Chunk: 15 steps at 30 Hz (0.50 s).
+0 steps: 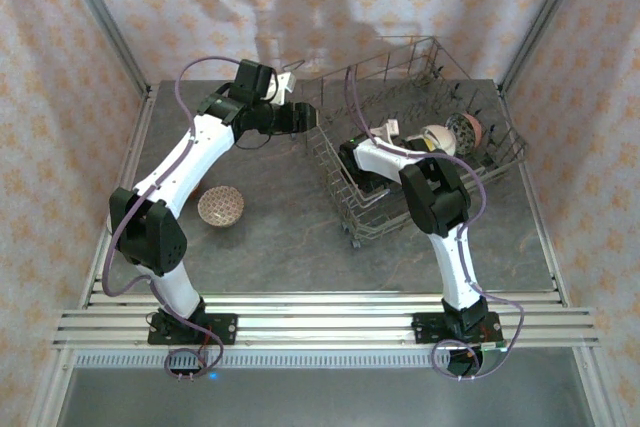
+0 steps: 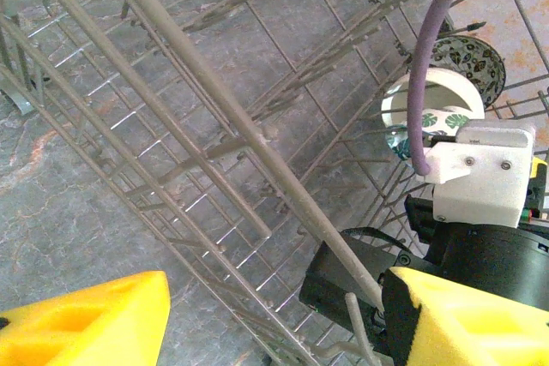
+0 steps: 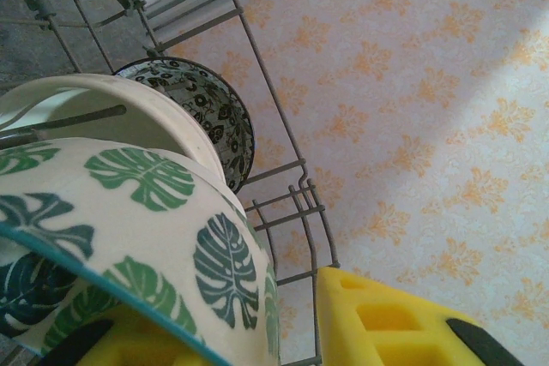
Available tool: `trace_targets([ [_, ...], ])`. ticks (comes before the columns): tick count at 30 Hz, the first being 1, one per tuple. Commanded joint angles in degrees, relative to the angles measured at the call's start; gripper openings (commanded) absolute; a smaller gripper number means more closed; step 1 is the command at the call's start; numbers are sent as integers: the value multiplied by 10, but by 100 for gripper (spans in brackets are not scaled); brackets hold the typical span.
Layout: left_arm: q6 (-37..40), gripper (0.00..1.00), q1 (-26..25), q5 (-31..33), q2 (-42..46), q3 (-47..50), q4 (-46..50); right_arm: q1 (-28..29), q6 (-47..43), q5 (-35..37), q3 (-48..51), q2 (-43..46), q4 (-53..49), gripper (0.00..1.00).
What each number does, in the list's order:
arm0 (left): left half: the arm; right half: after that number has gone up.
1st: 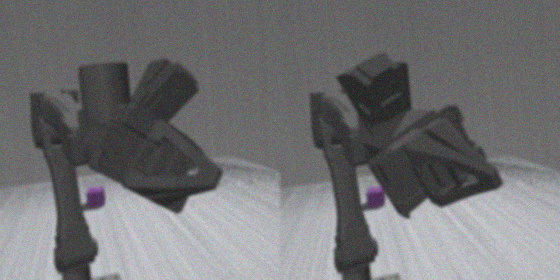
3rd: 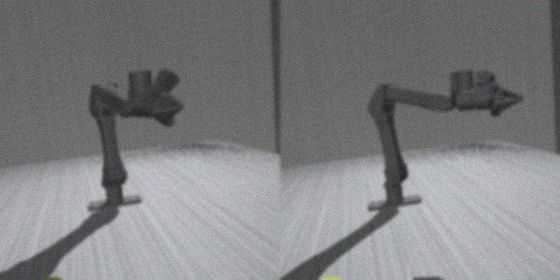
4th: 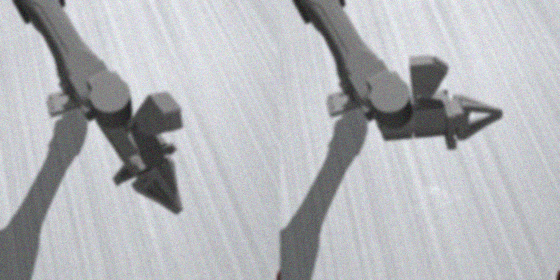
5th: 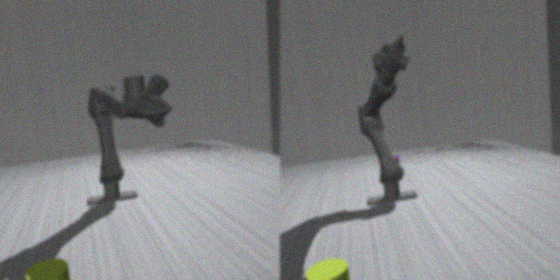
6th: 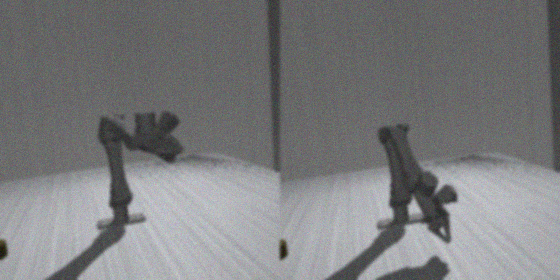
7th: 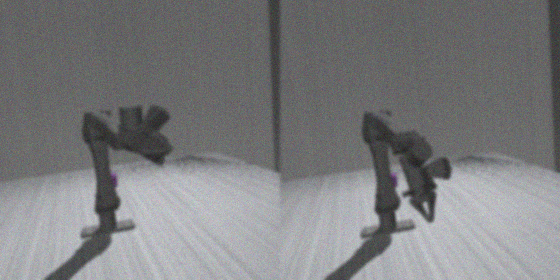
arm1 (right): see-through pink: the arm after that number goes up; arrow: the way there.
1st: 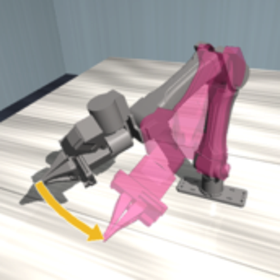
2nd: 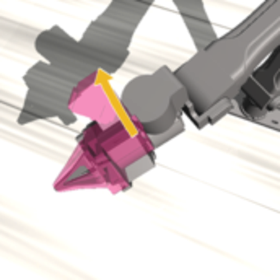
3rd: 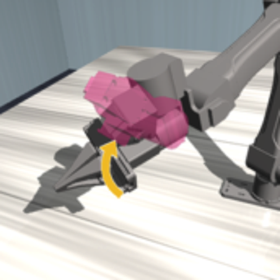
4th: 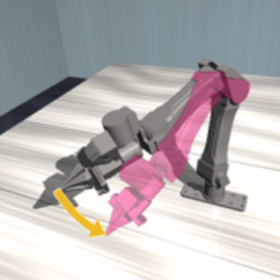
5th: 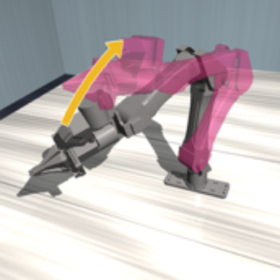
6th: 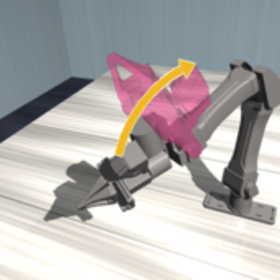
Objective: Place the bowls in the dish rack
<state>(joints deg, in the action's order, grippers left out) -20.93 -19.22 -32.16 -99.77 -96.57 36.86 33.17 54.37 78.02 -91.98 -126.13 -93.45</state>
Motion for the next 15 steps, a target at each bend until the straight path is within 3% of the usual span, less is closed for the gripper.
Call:
trace_targets([
  [1, 3, 68, -6, 10, 6, 0, 5, 3, 8, 105, -21, 42, -82, 29],
  [13, -2, 68, -17, 11, 3, 4, -3, 7, -35, 27, -31, 62, -72, 29],
  [15, -2, 68, -19, 11, 3, 5, -4, 7, -104, 6, -27, 72, -12, 29],
])
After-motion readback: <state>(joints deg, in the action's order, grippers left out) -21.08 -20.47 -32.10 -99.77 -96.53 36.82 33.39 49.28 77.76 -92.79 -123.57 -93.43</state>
